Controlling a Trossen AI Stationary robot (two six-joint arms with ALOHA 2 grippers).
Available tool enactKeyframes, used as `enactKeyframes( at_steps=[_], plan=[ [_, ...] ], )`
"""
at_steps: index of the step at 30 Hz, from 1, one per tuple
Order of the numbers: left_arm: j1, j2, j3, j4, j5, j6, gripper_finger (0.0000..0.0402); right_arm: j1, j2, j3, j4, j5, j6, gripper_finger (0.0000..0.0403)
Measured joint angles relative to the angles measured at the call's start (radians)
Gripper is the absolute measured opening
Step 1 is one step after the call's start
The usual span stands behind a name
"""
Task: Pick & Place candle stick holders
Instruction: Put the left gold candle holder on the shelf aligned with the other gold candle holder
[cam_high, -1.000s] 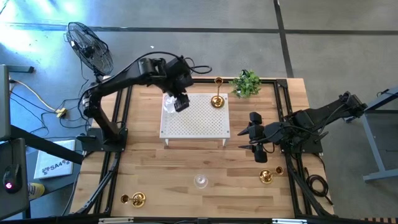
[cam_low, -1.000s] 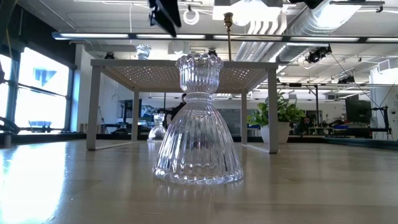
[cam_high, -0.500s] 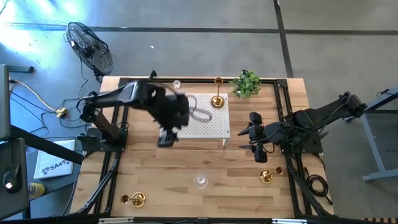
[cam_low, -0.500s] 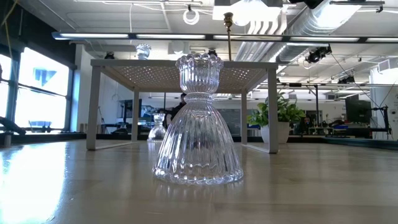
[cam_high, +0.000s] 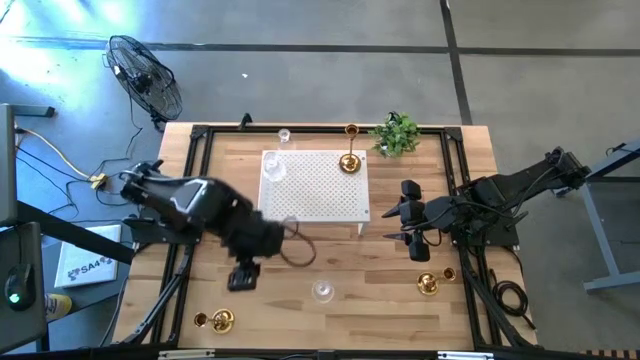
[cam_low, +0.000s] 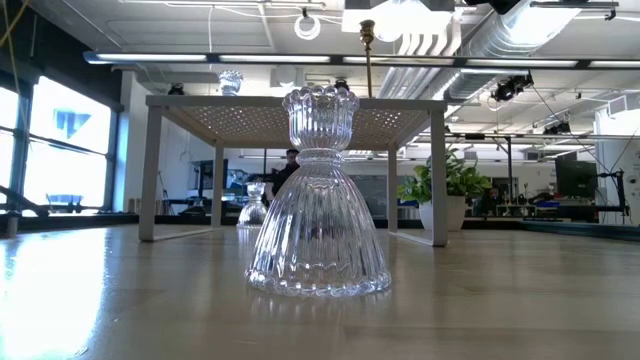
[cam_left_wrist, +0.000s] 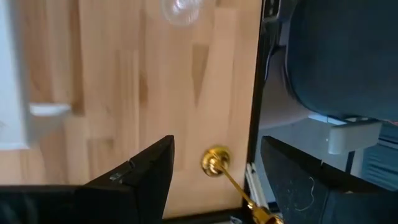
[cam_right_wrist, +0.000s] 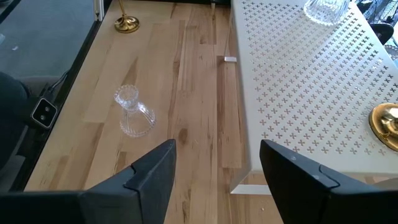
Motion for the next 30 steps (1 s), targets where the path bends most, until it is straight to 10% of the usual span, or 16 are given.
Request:
enactKeyframes(
  at_steps=[30],
  plan=[
    [-0.456, 0.001, -0.077, 0.0, -0.185, -1.03, 0.0233, 0.0, 0.0, 0.0, 0.0, 0.0, 0.0, 0.0225]
  ],
)
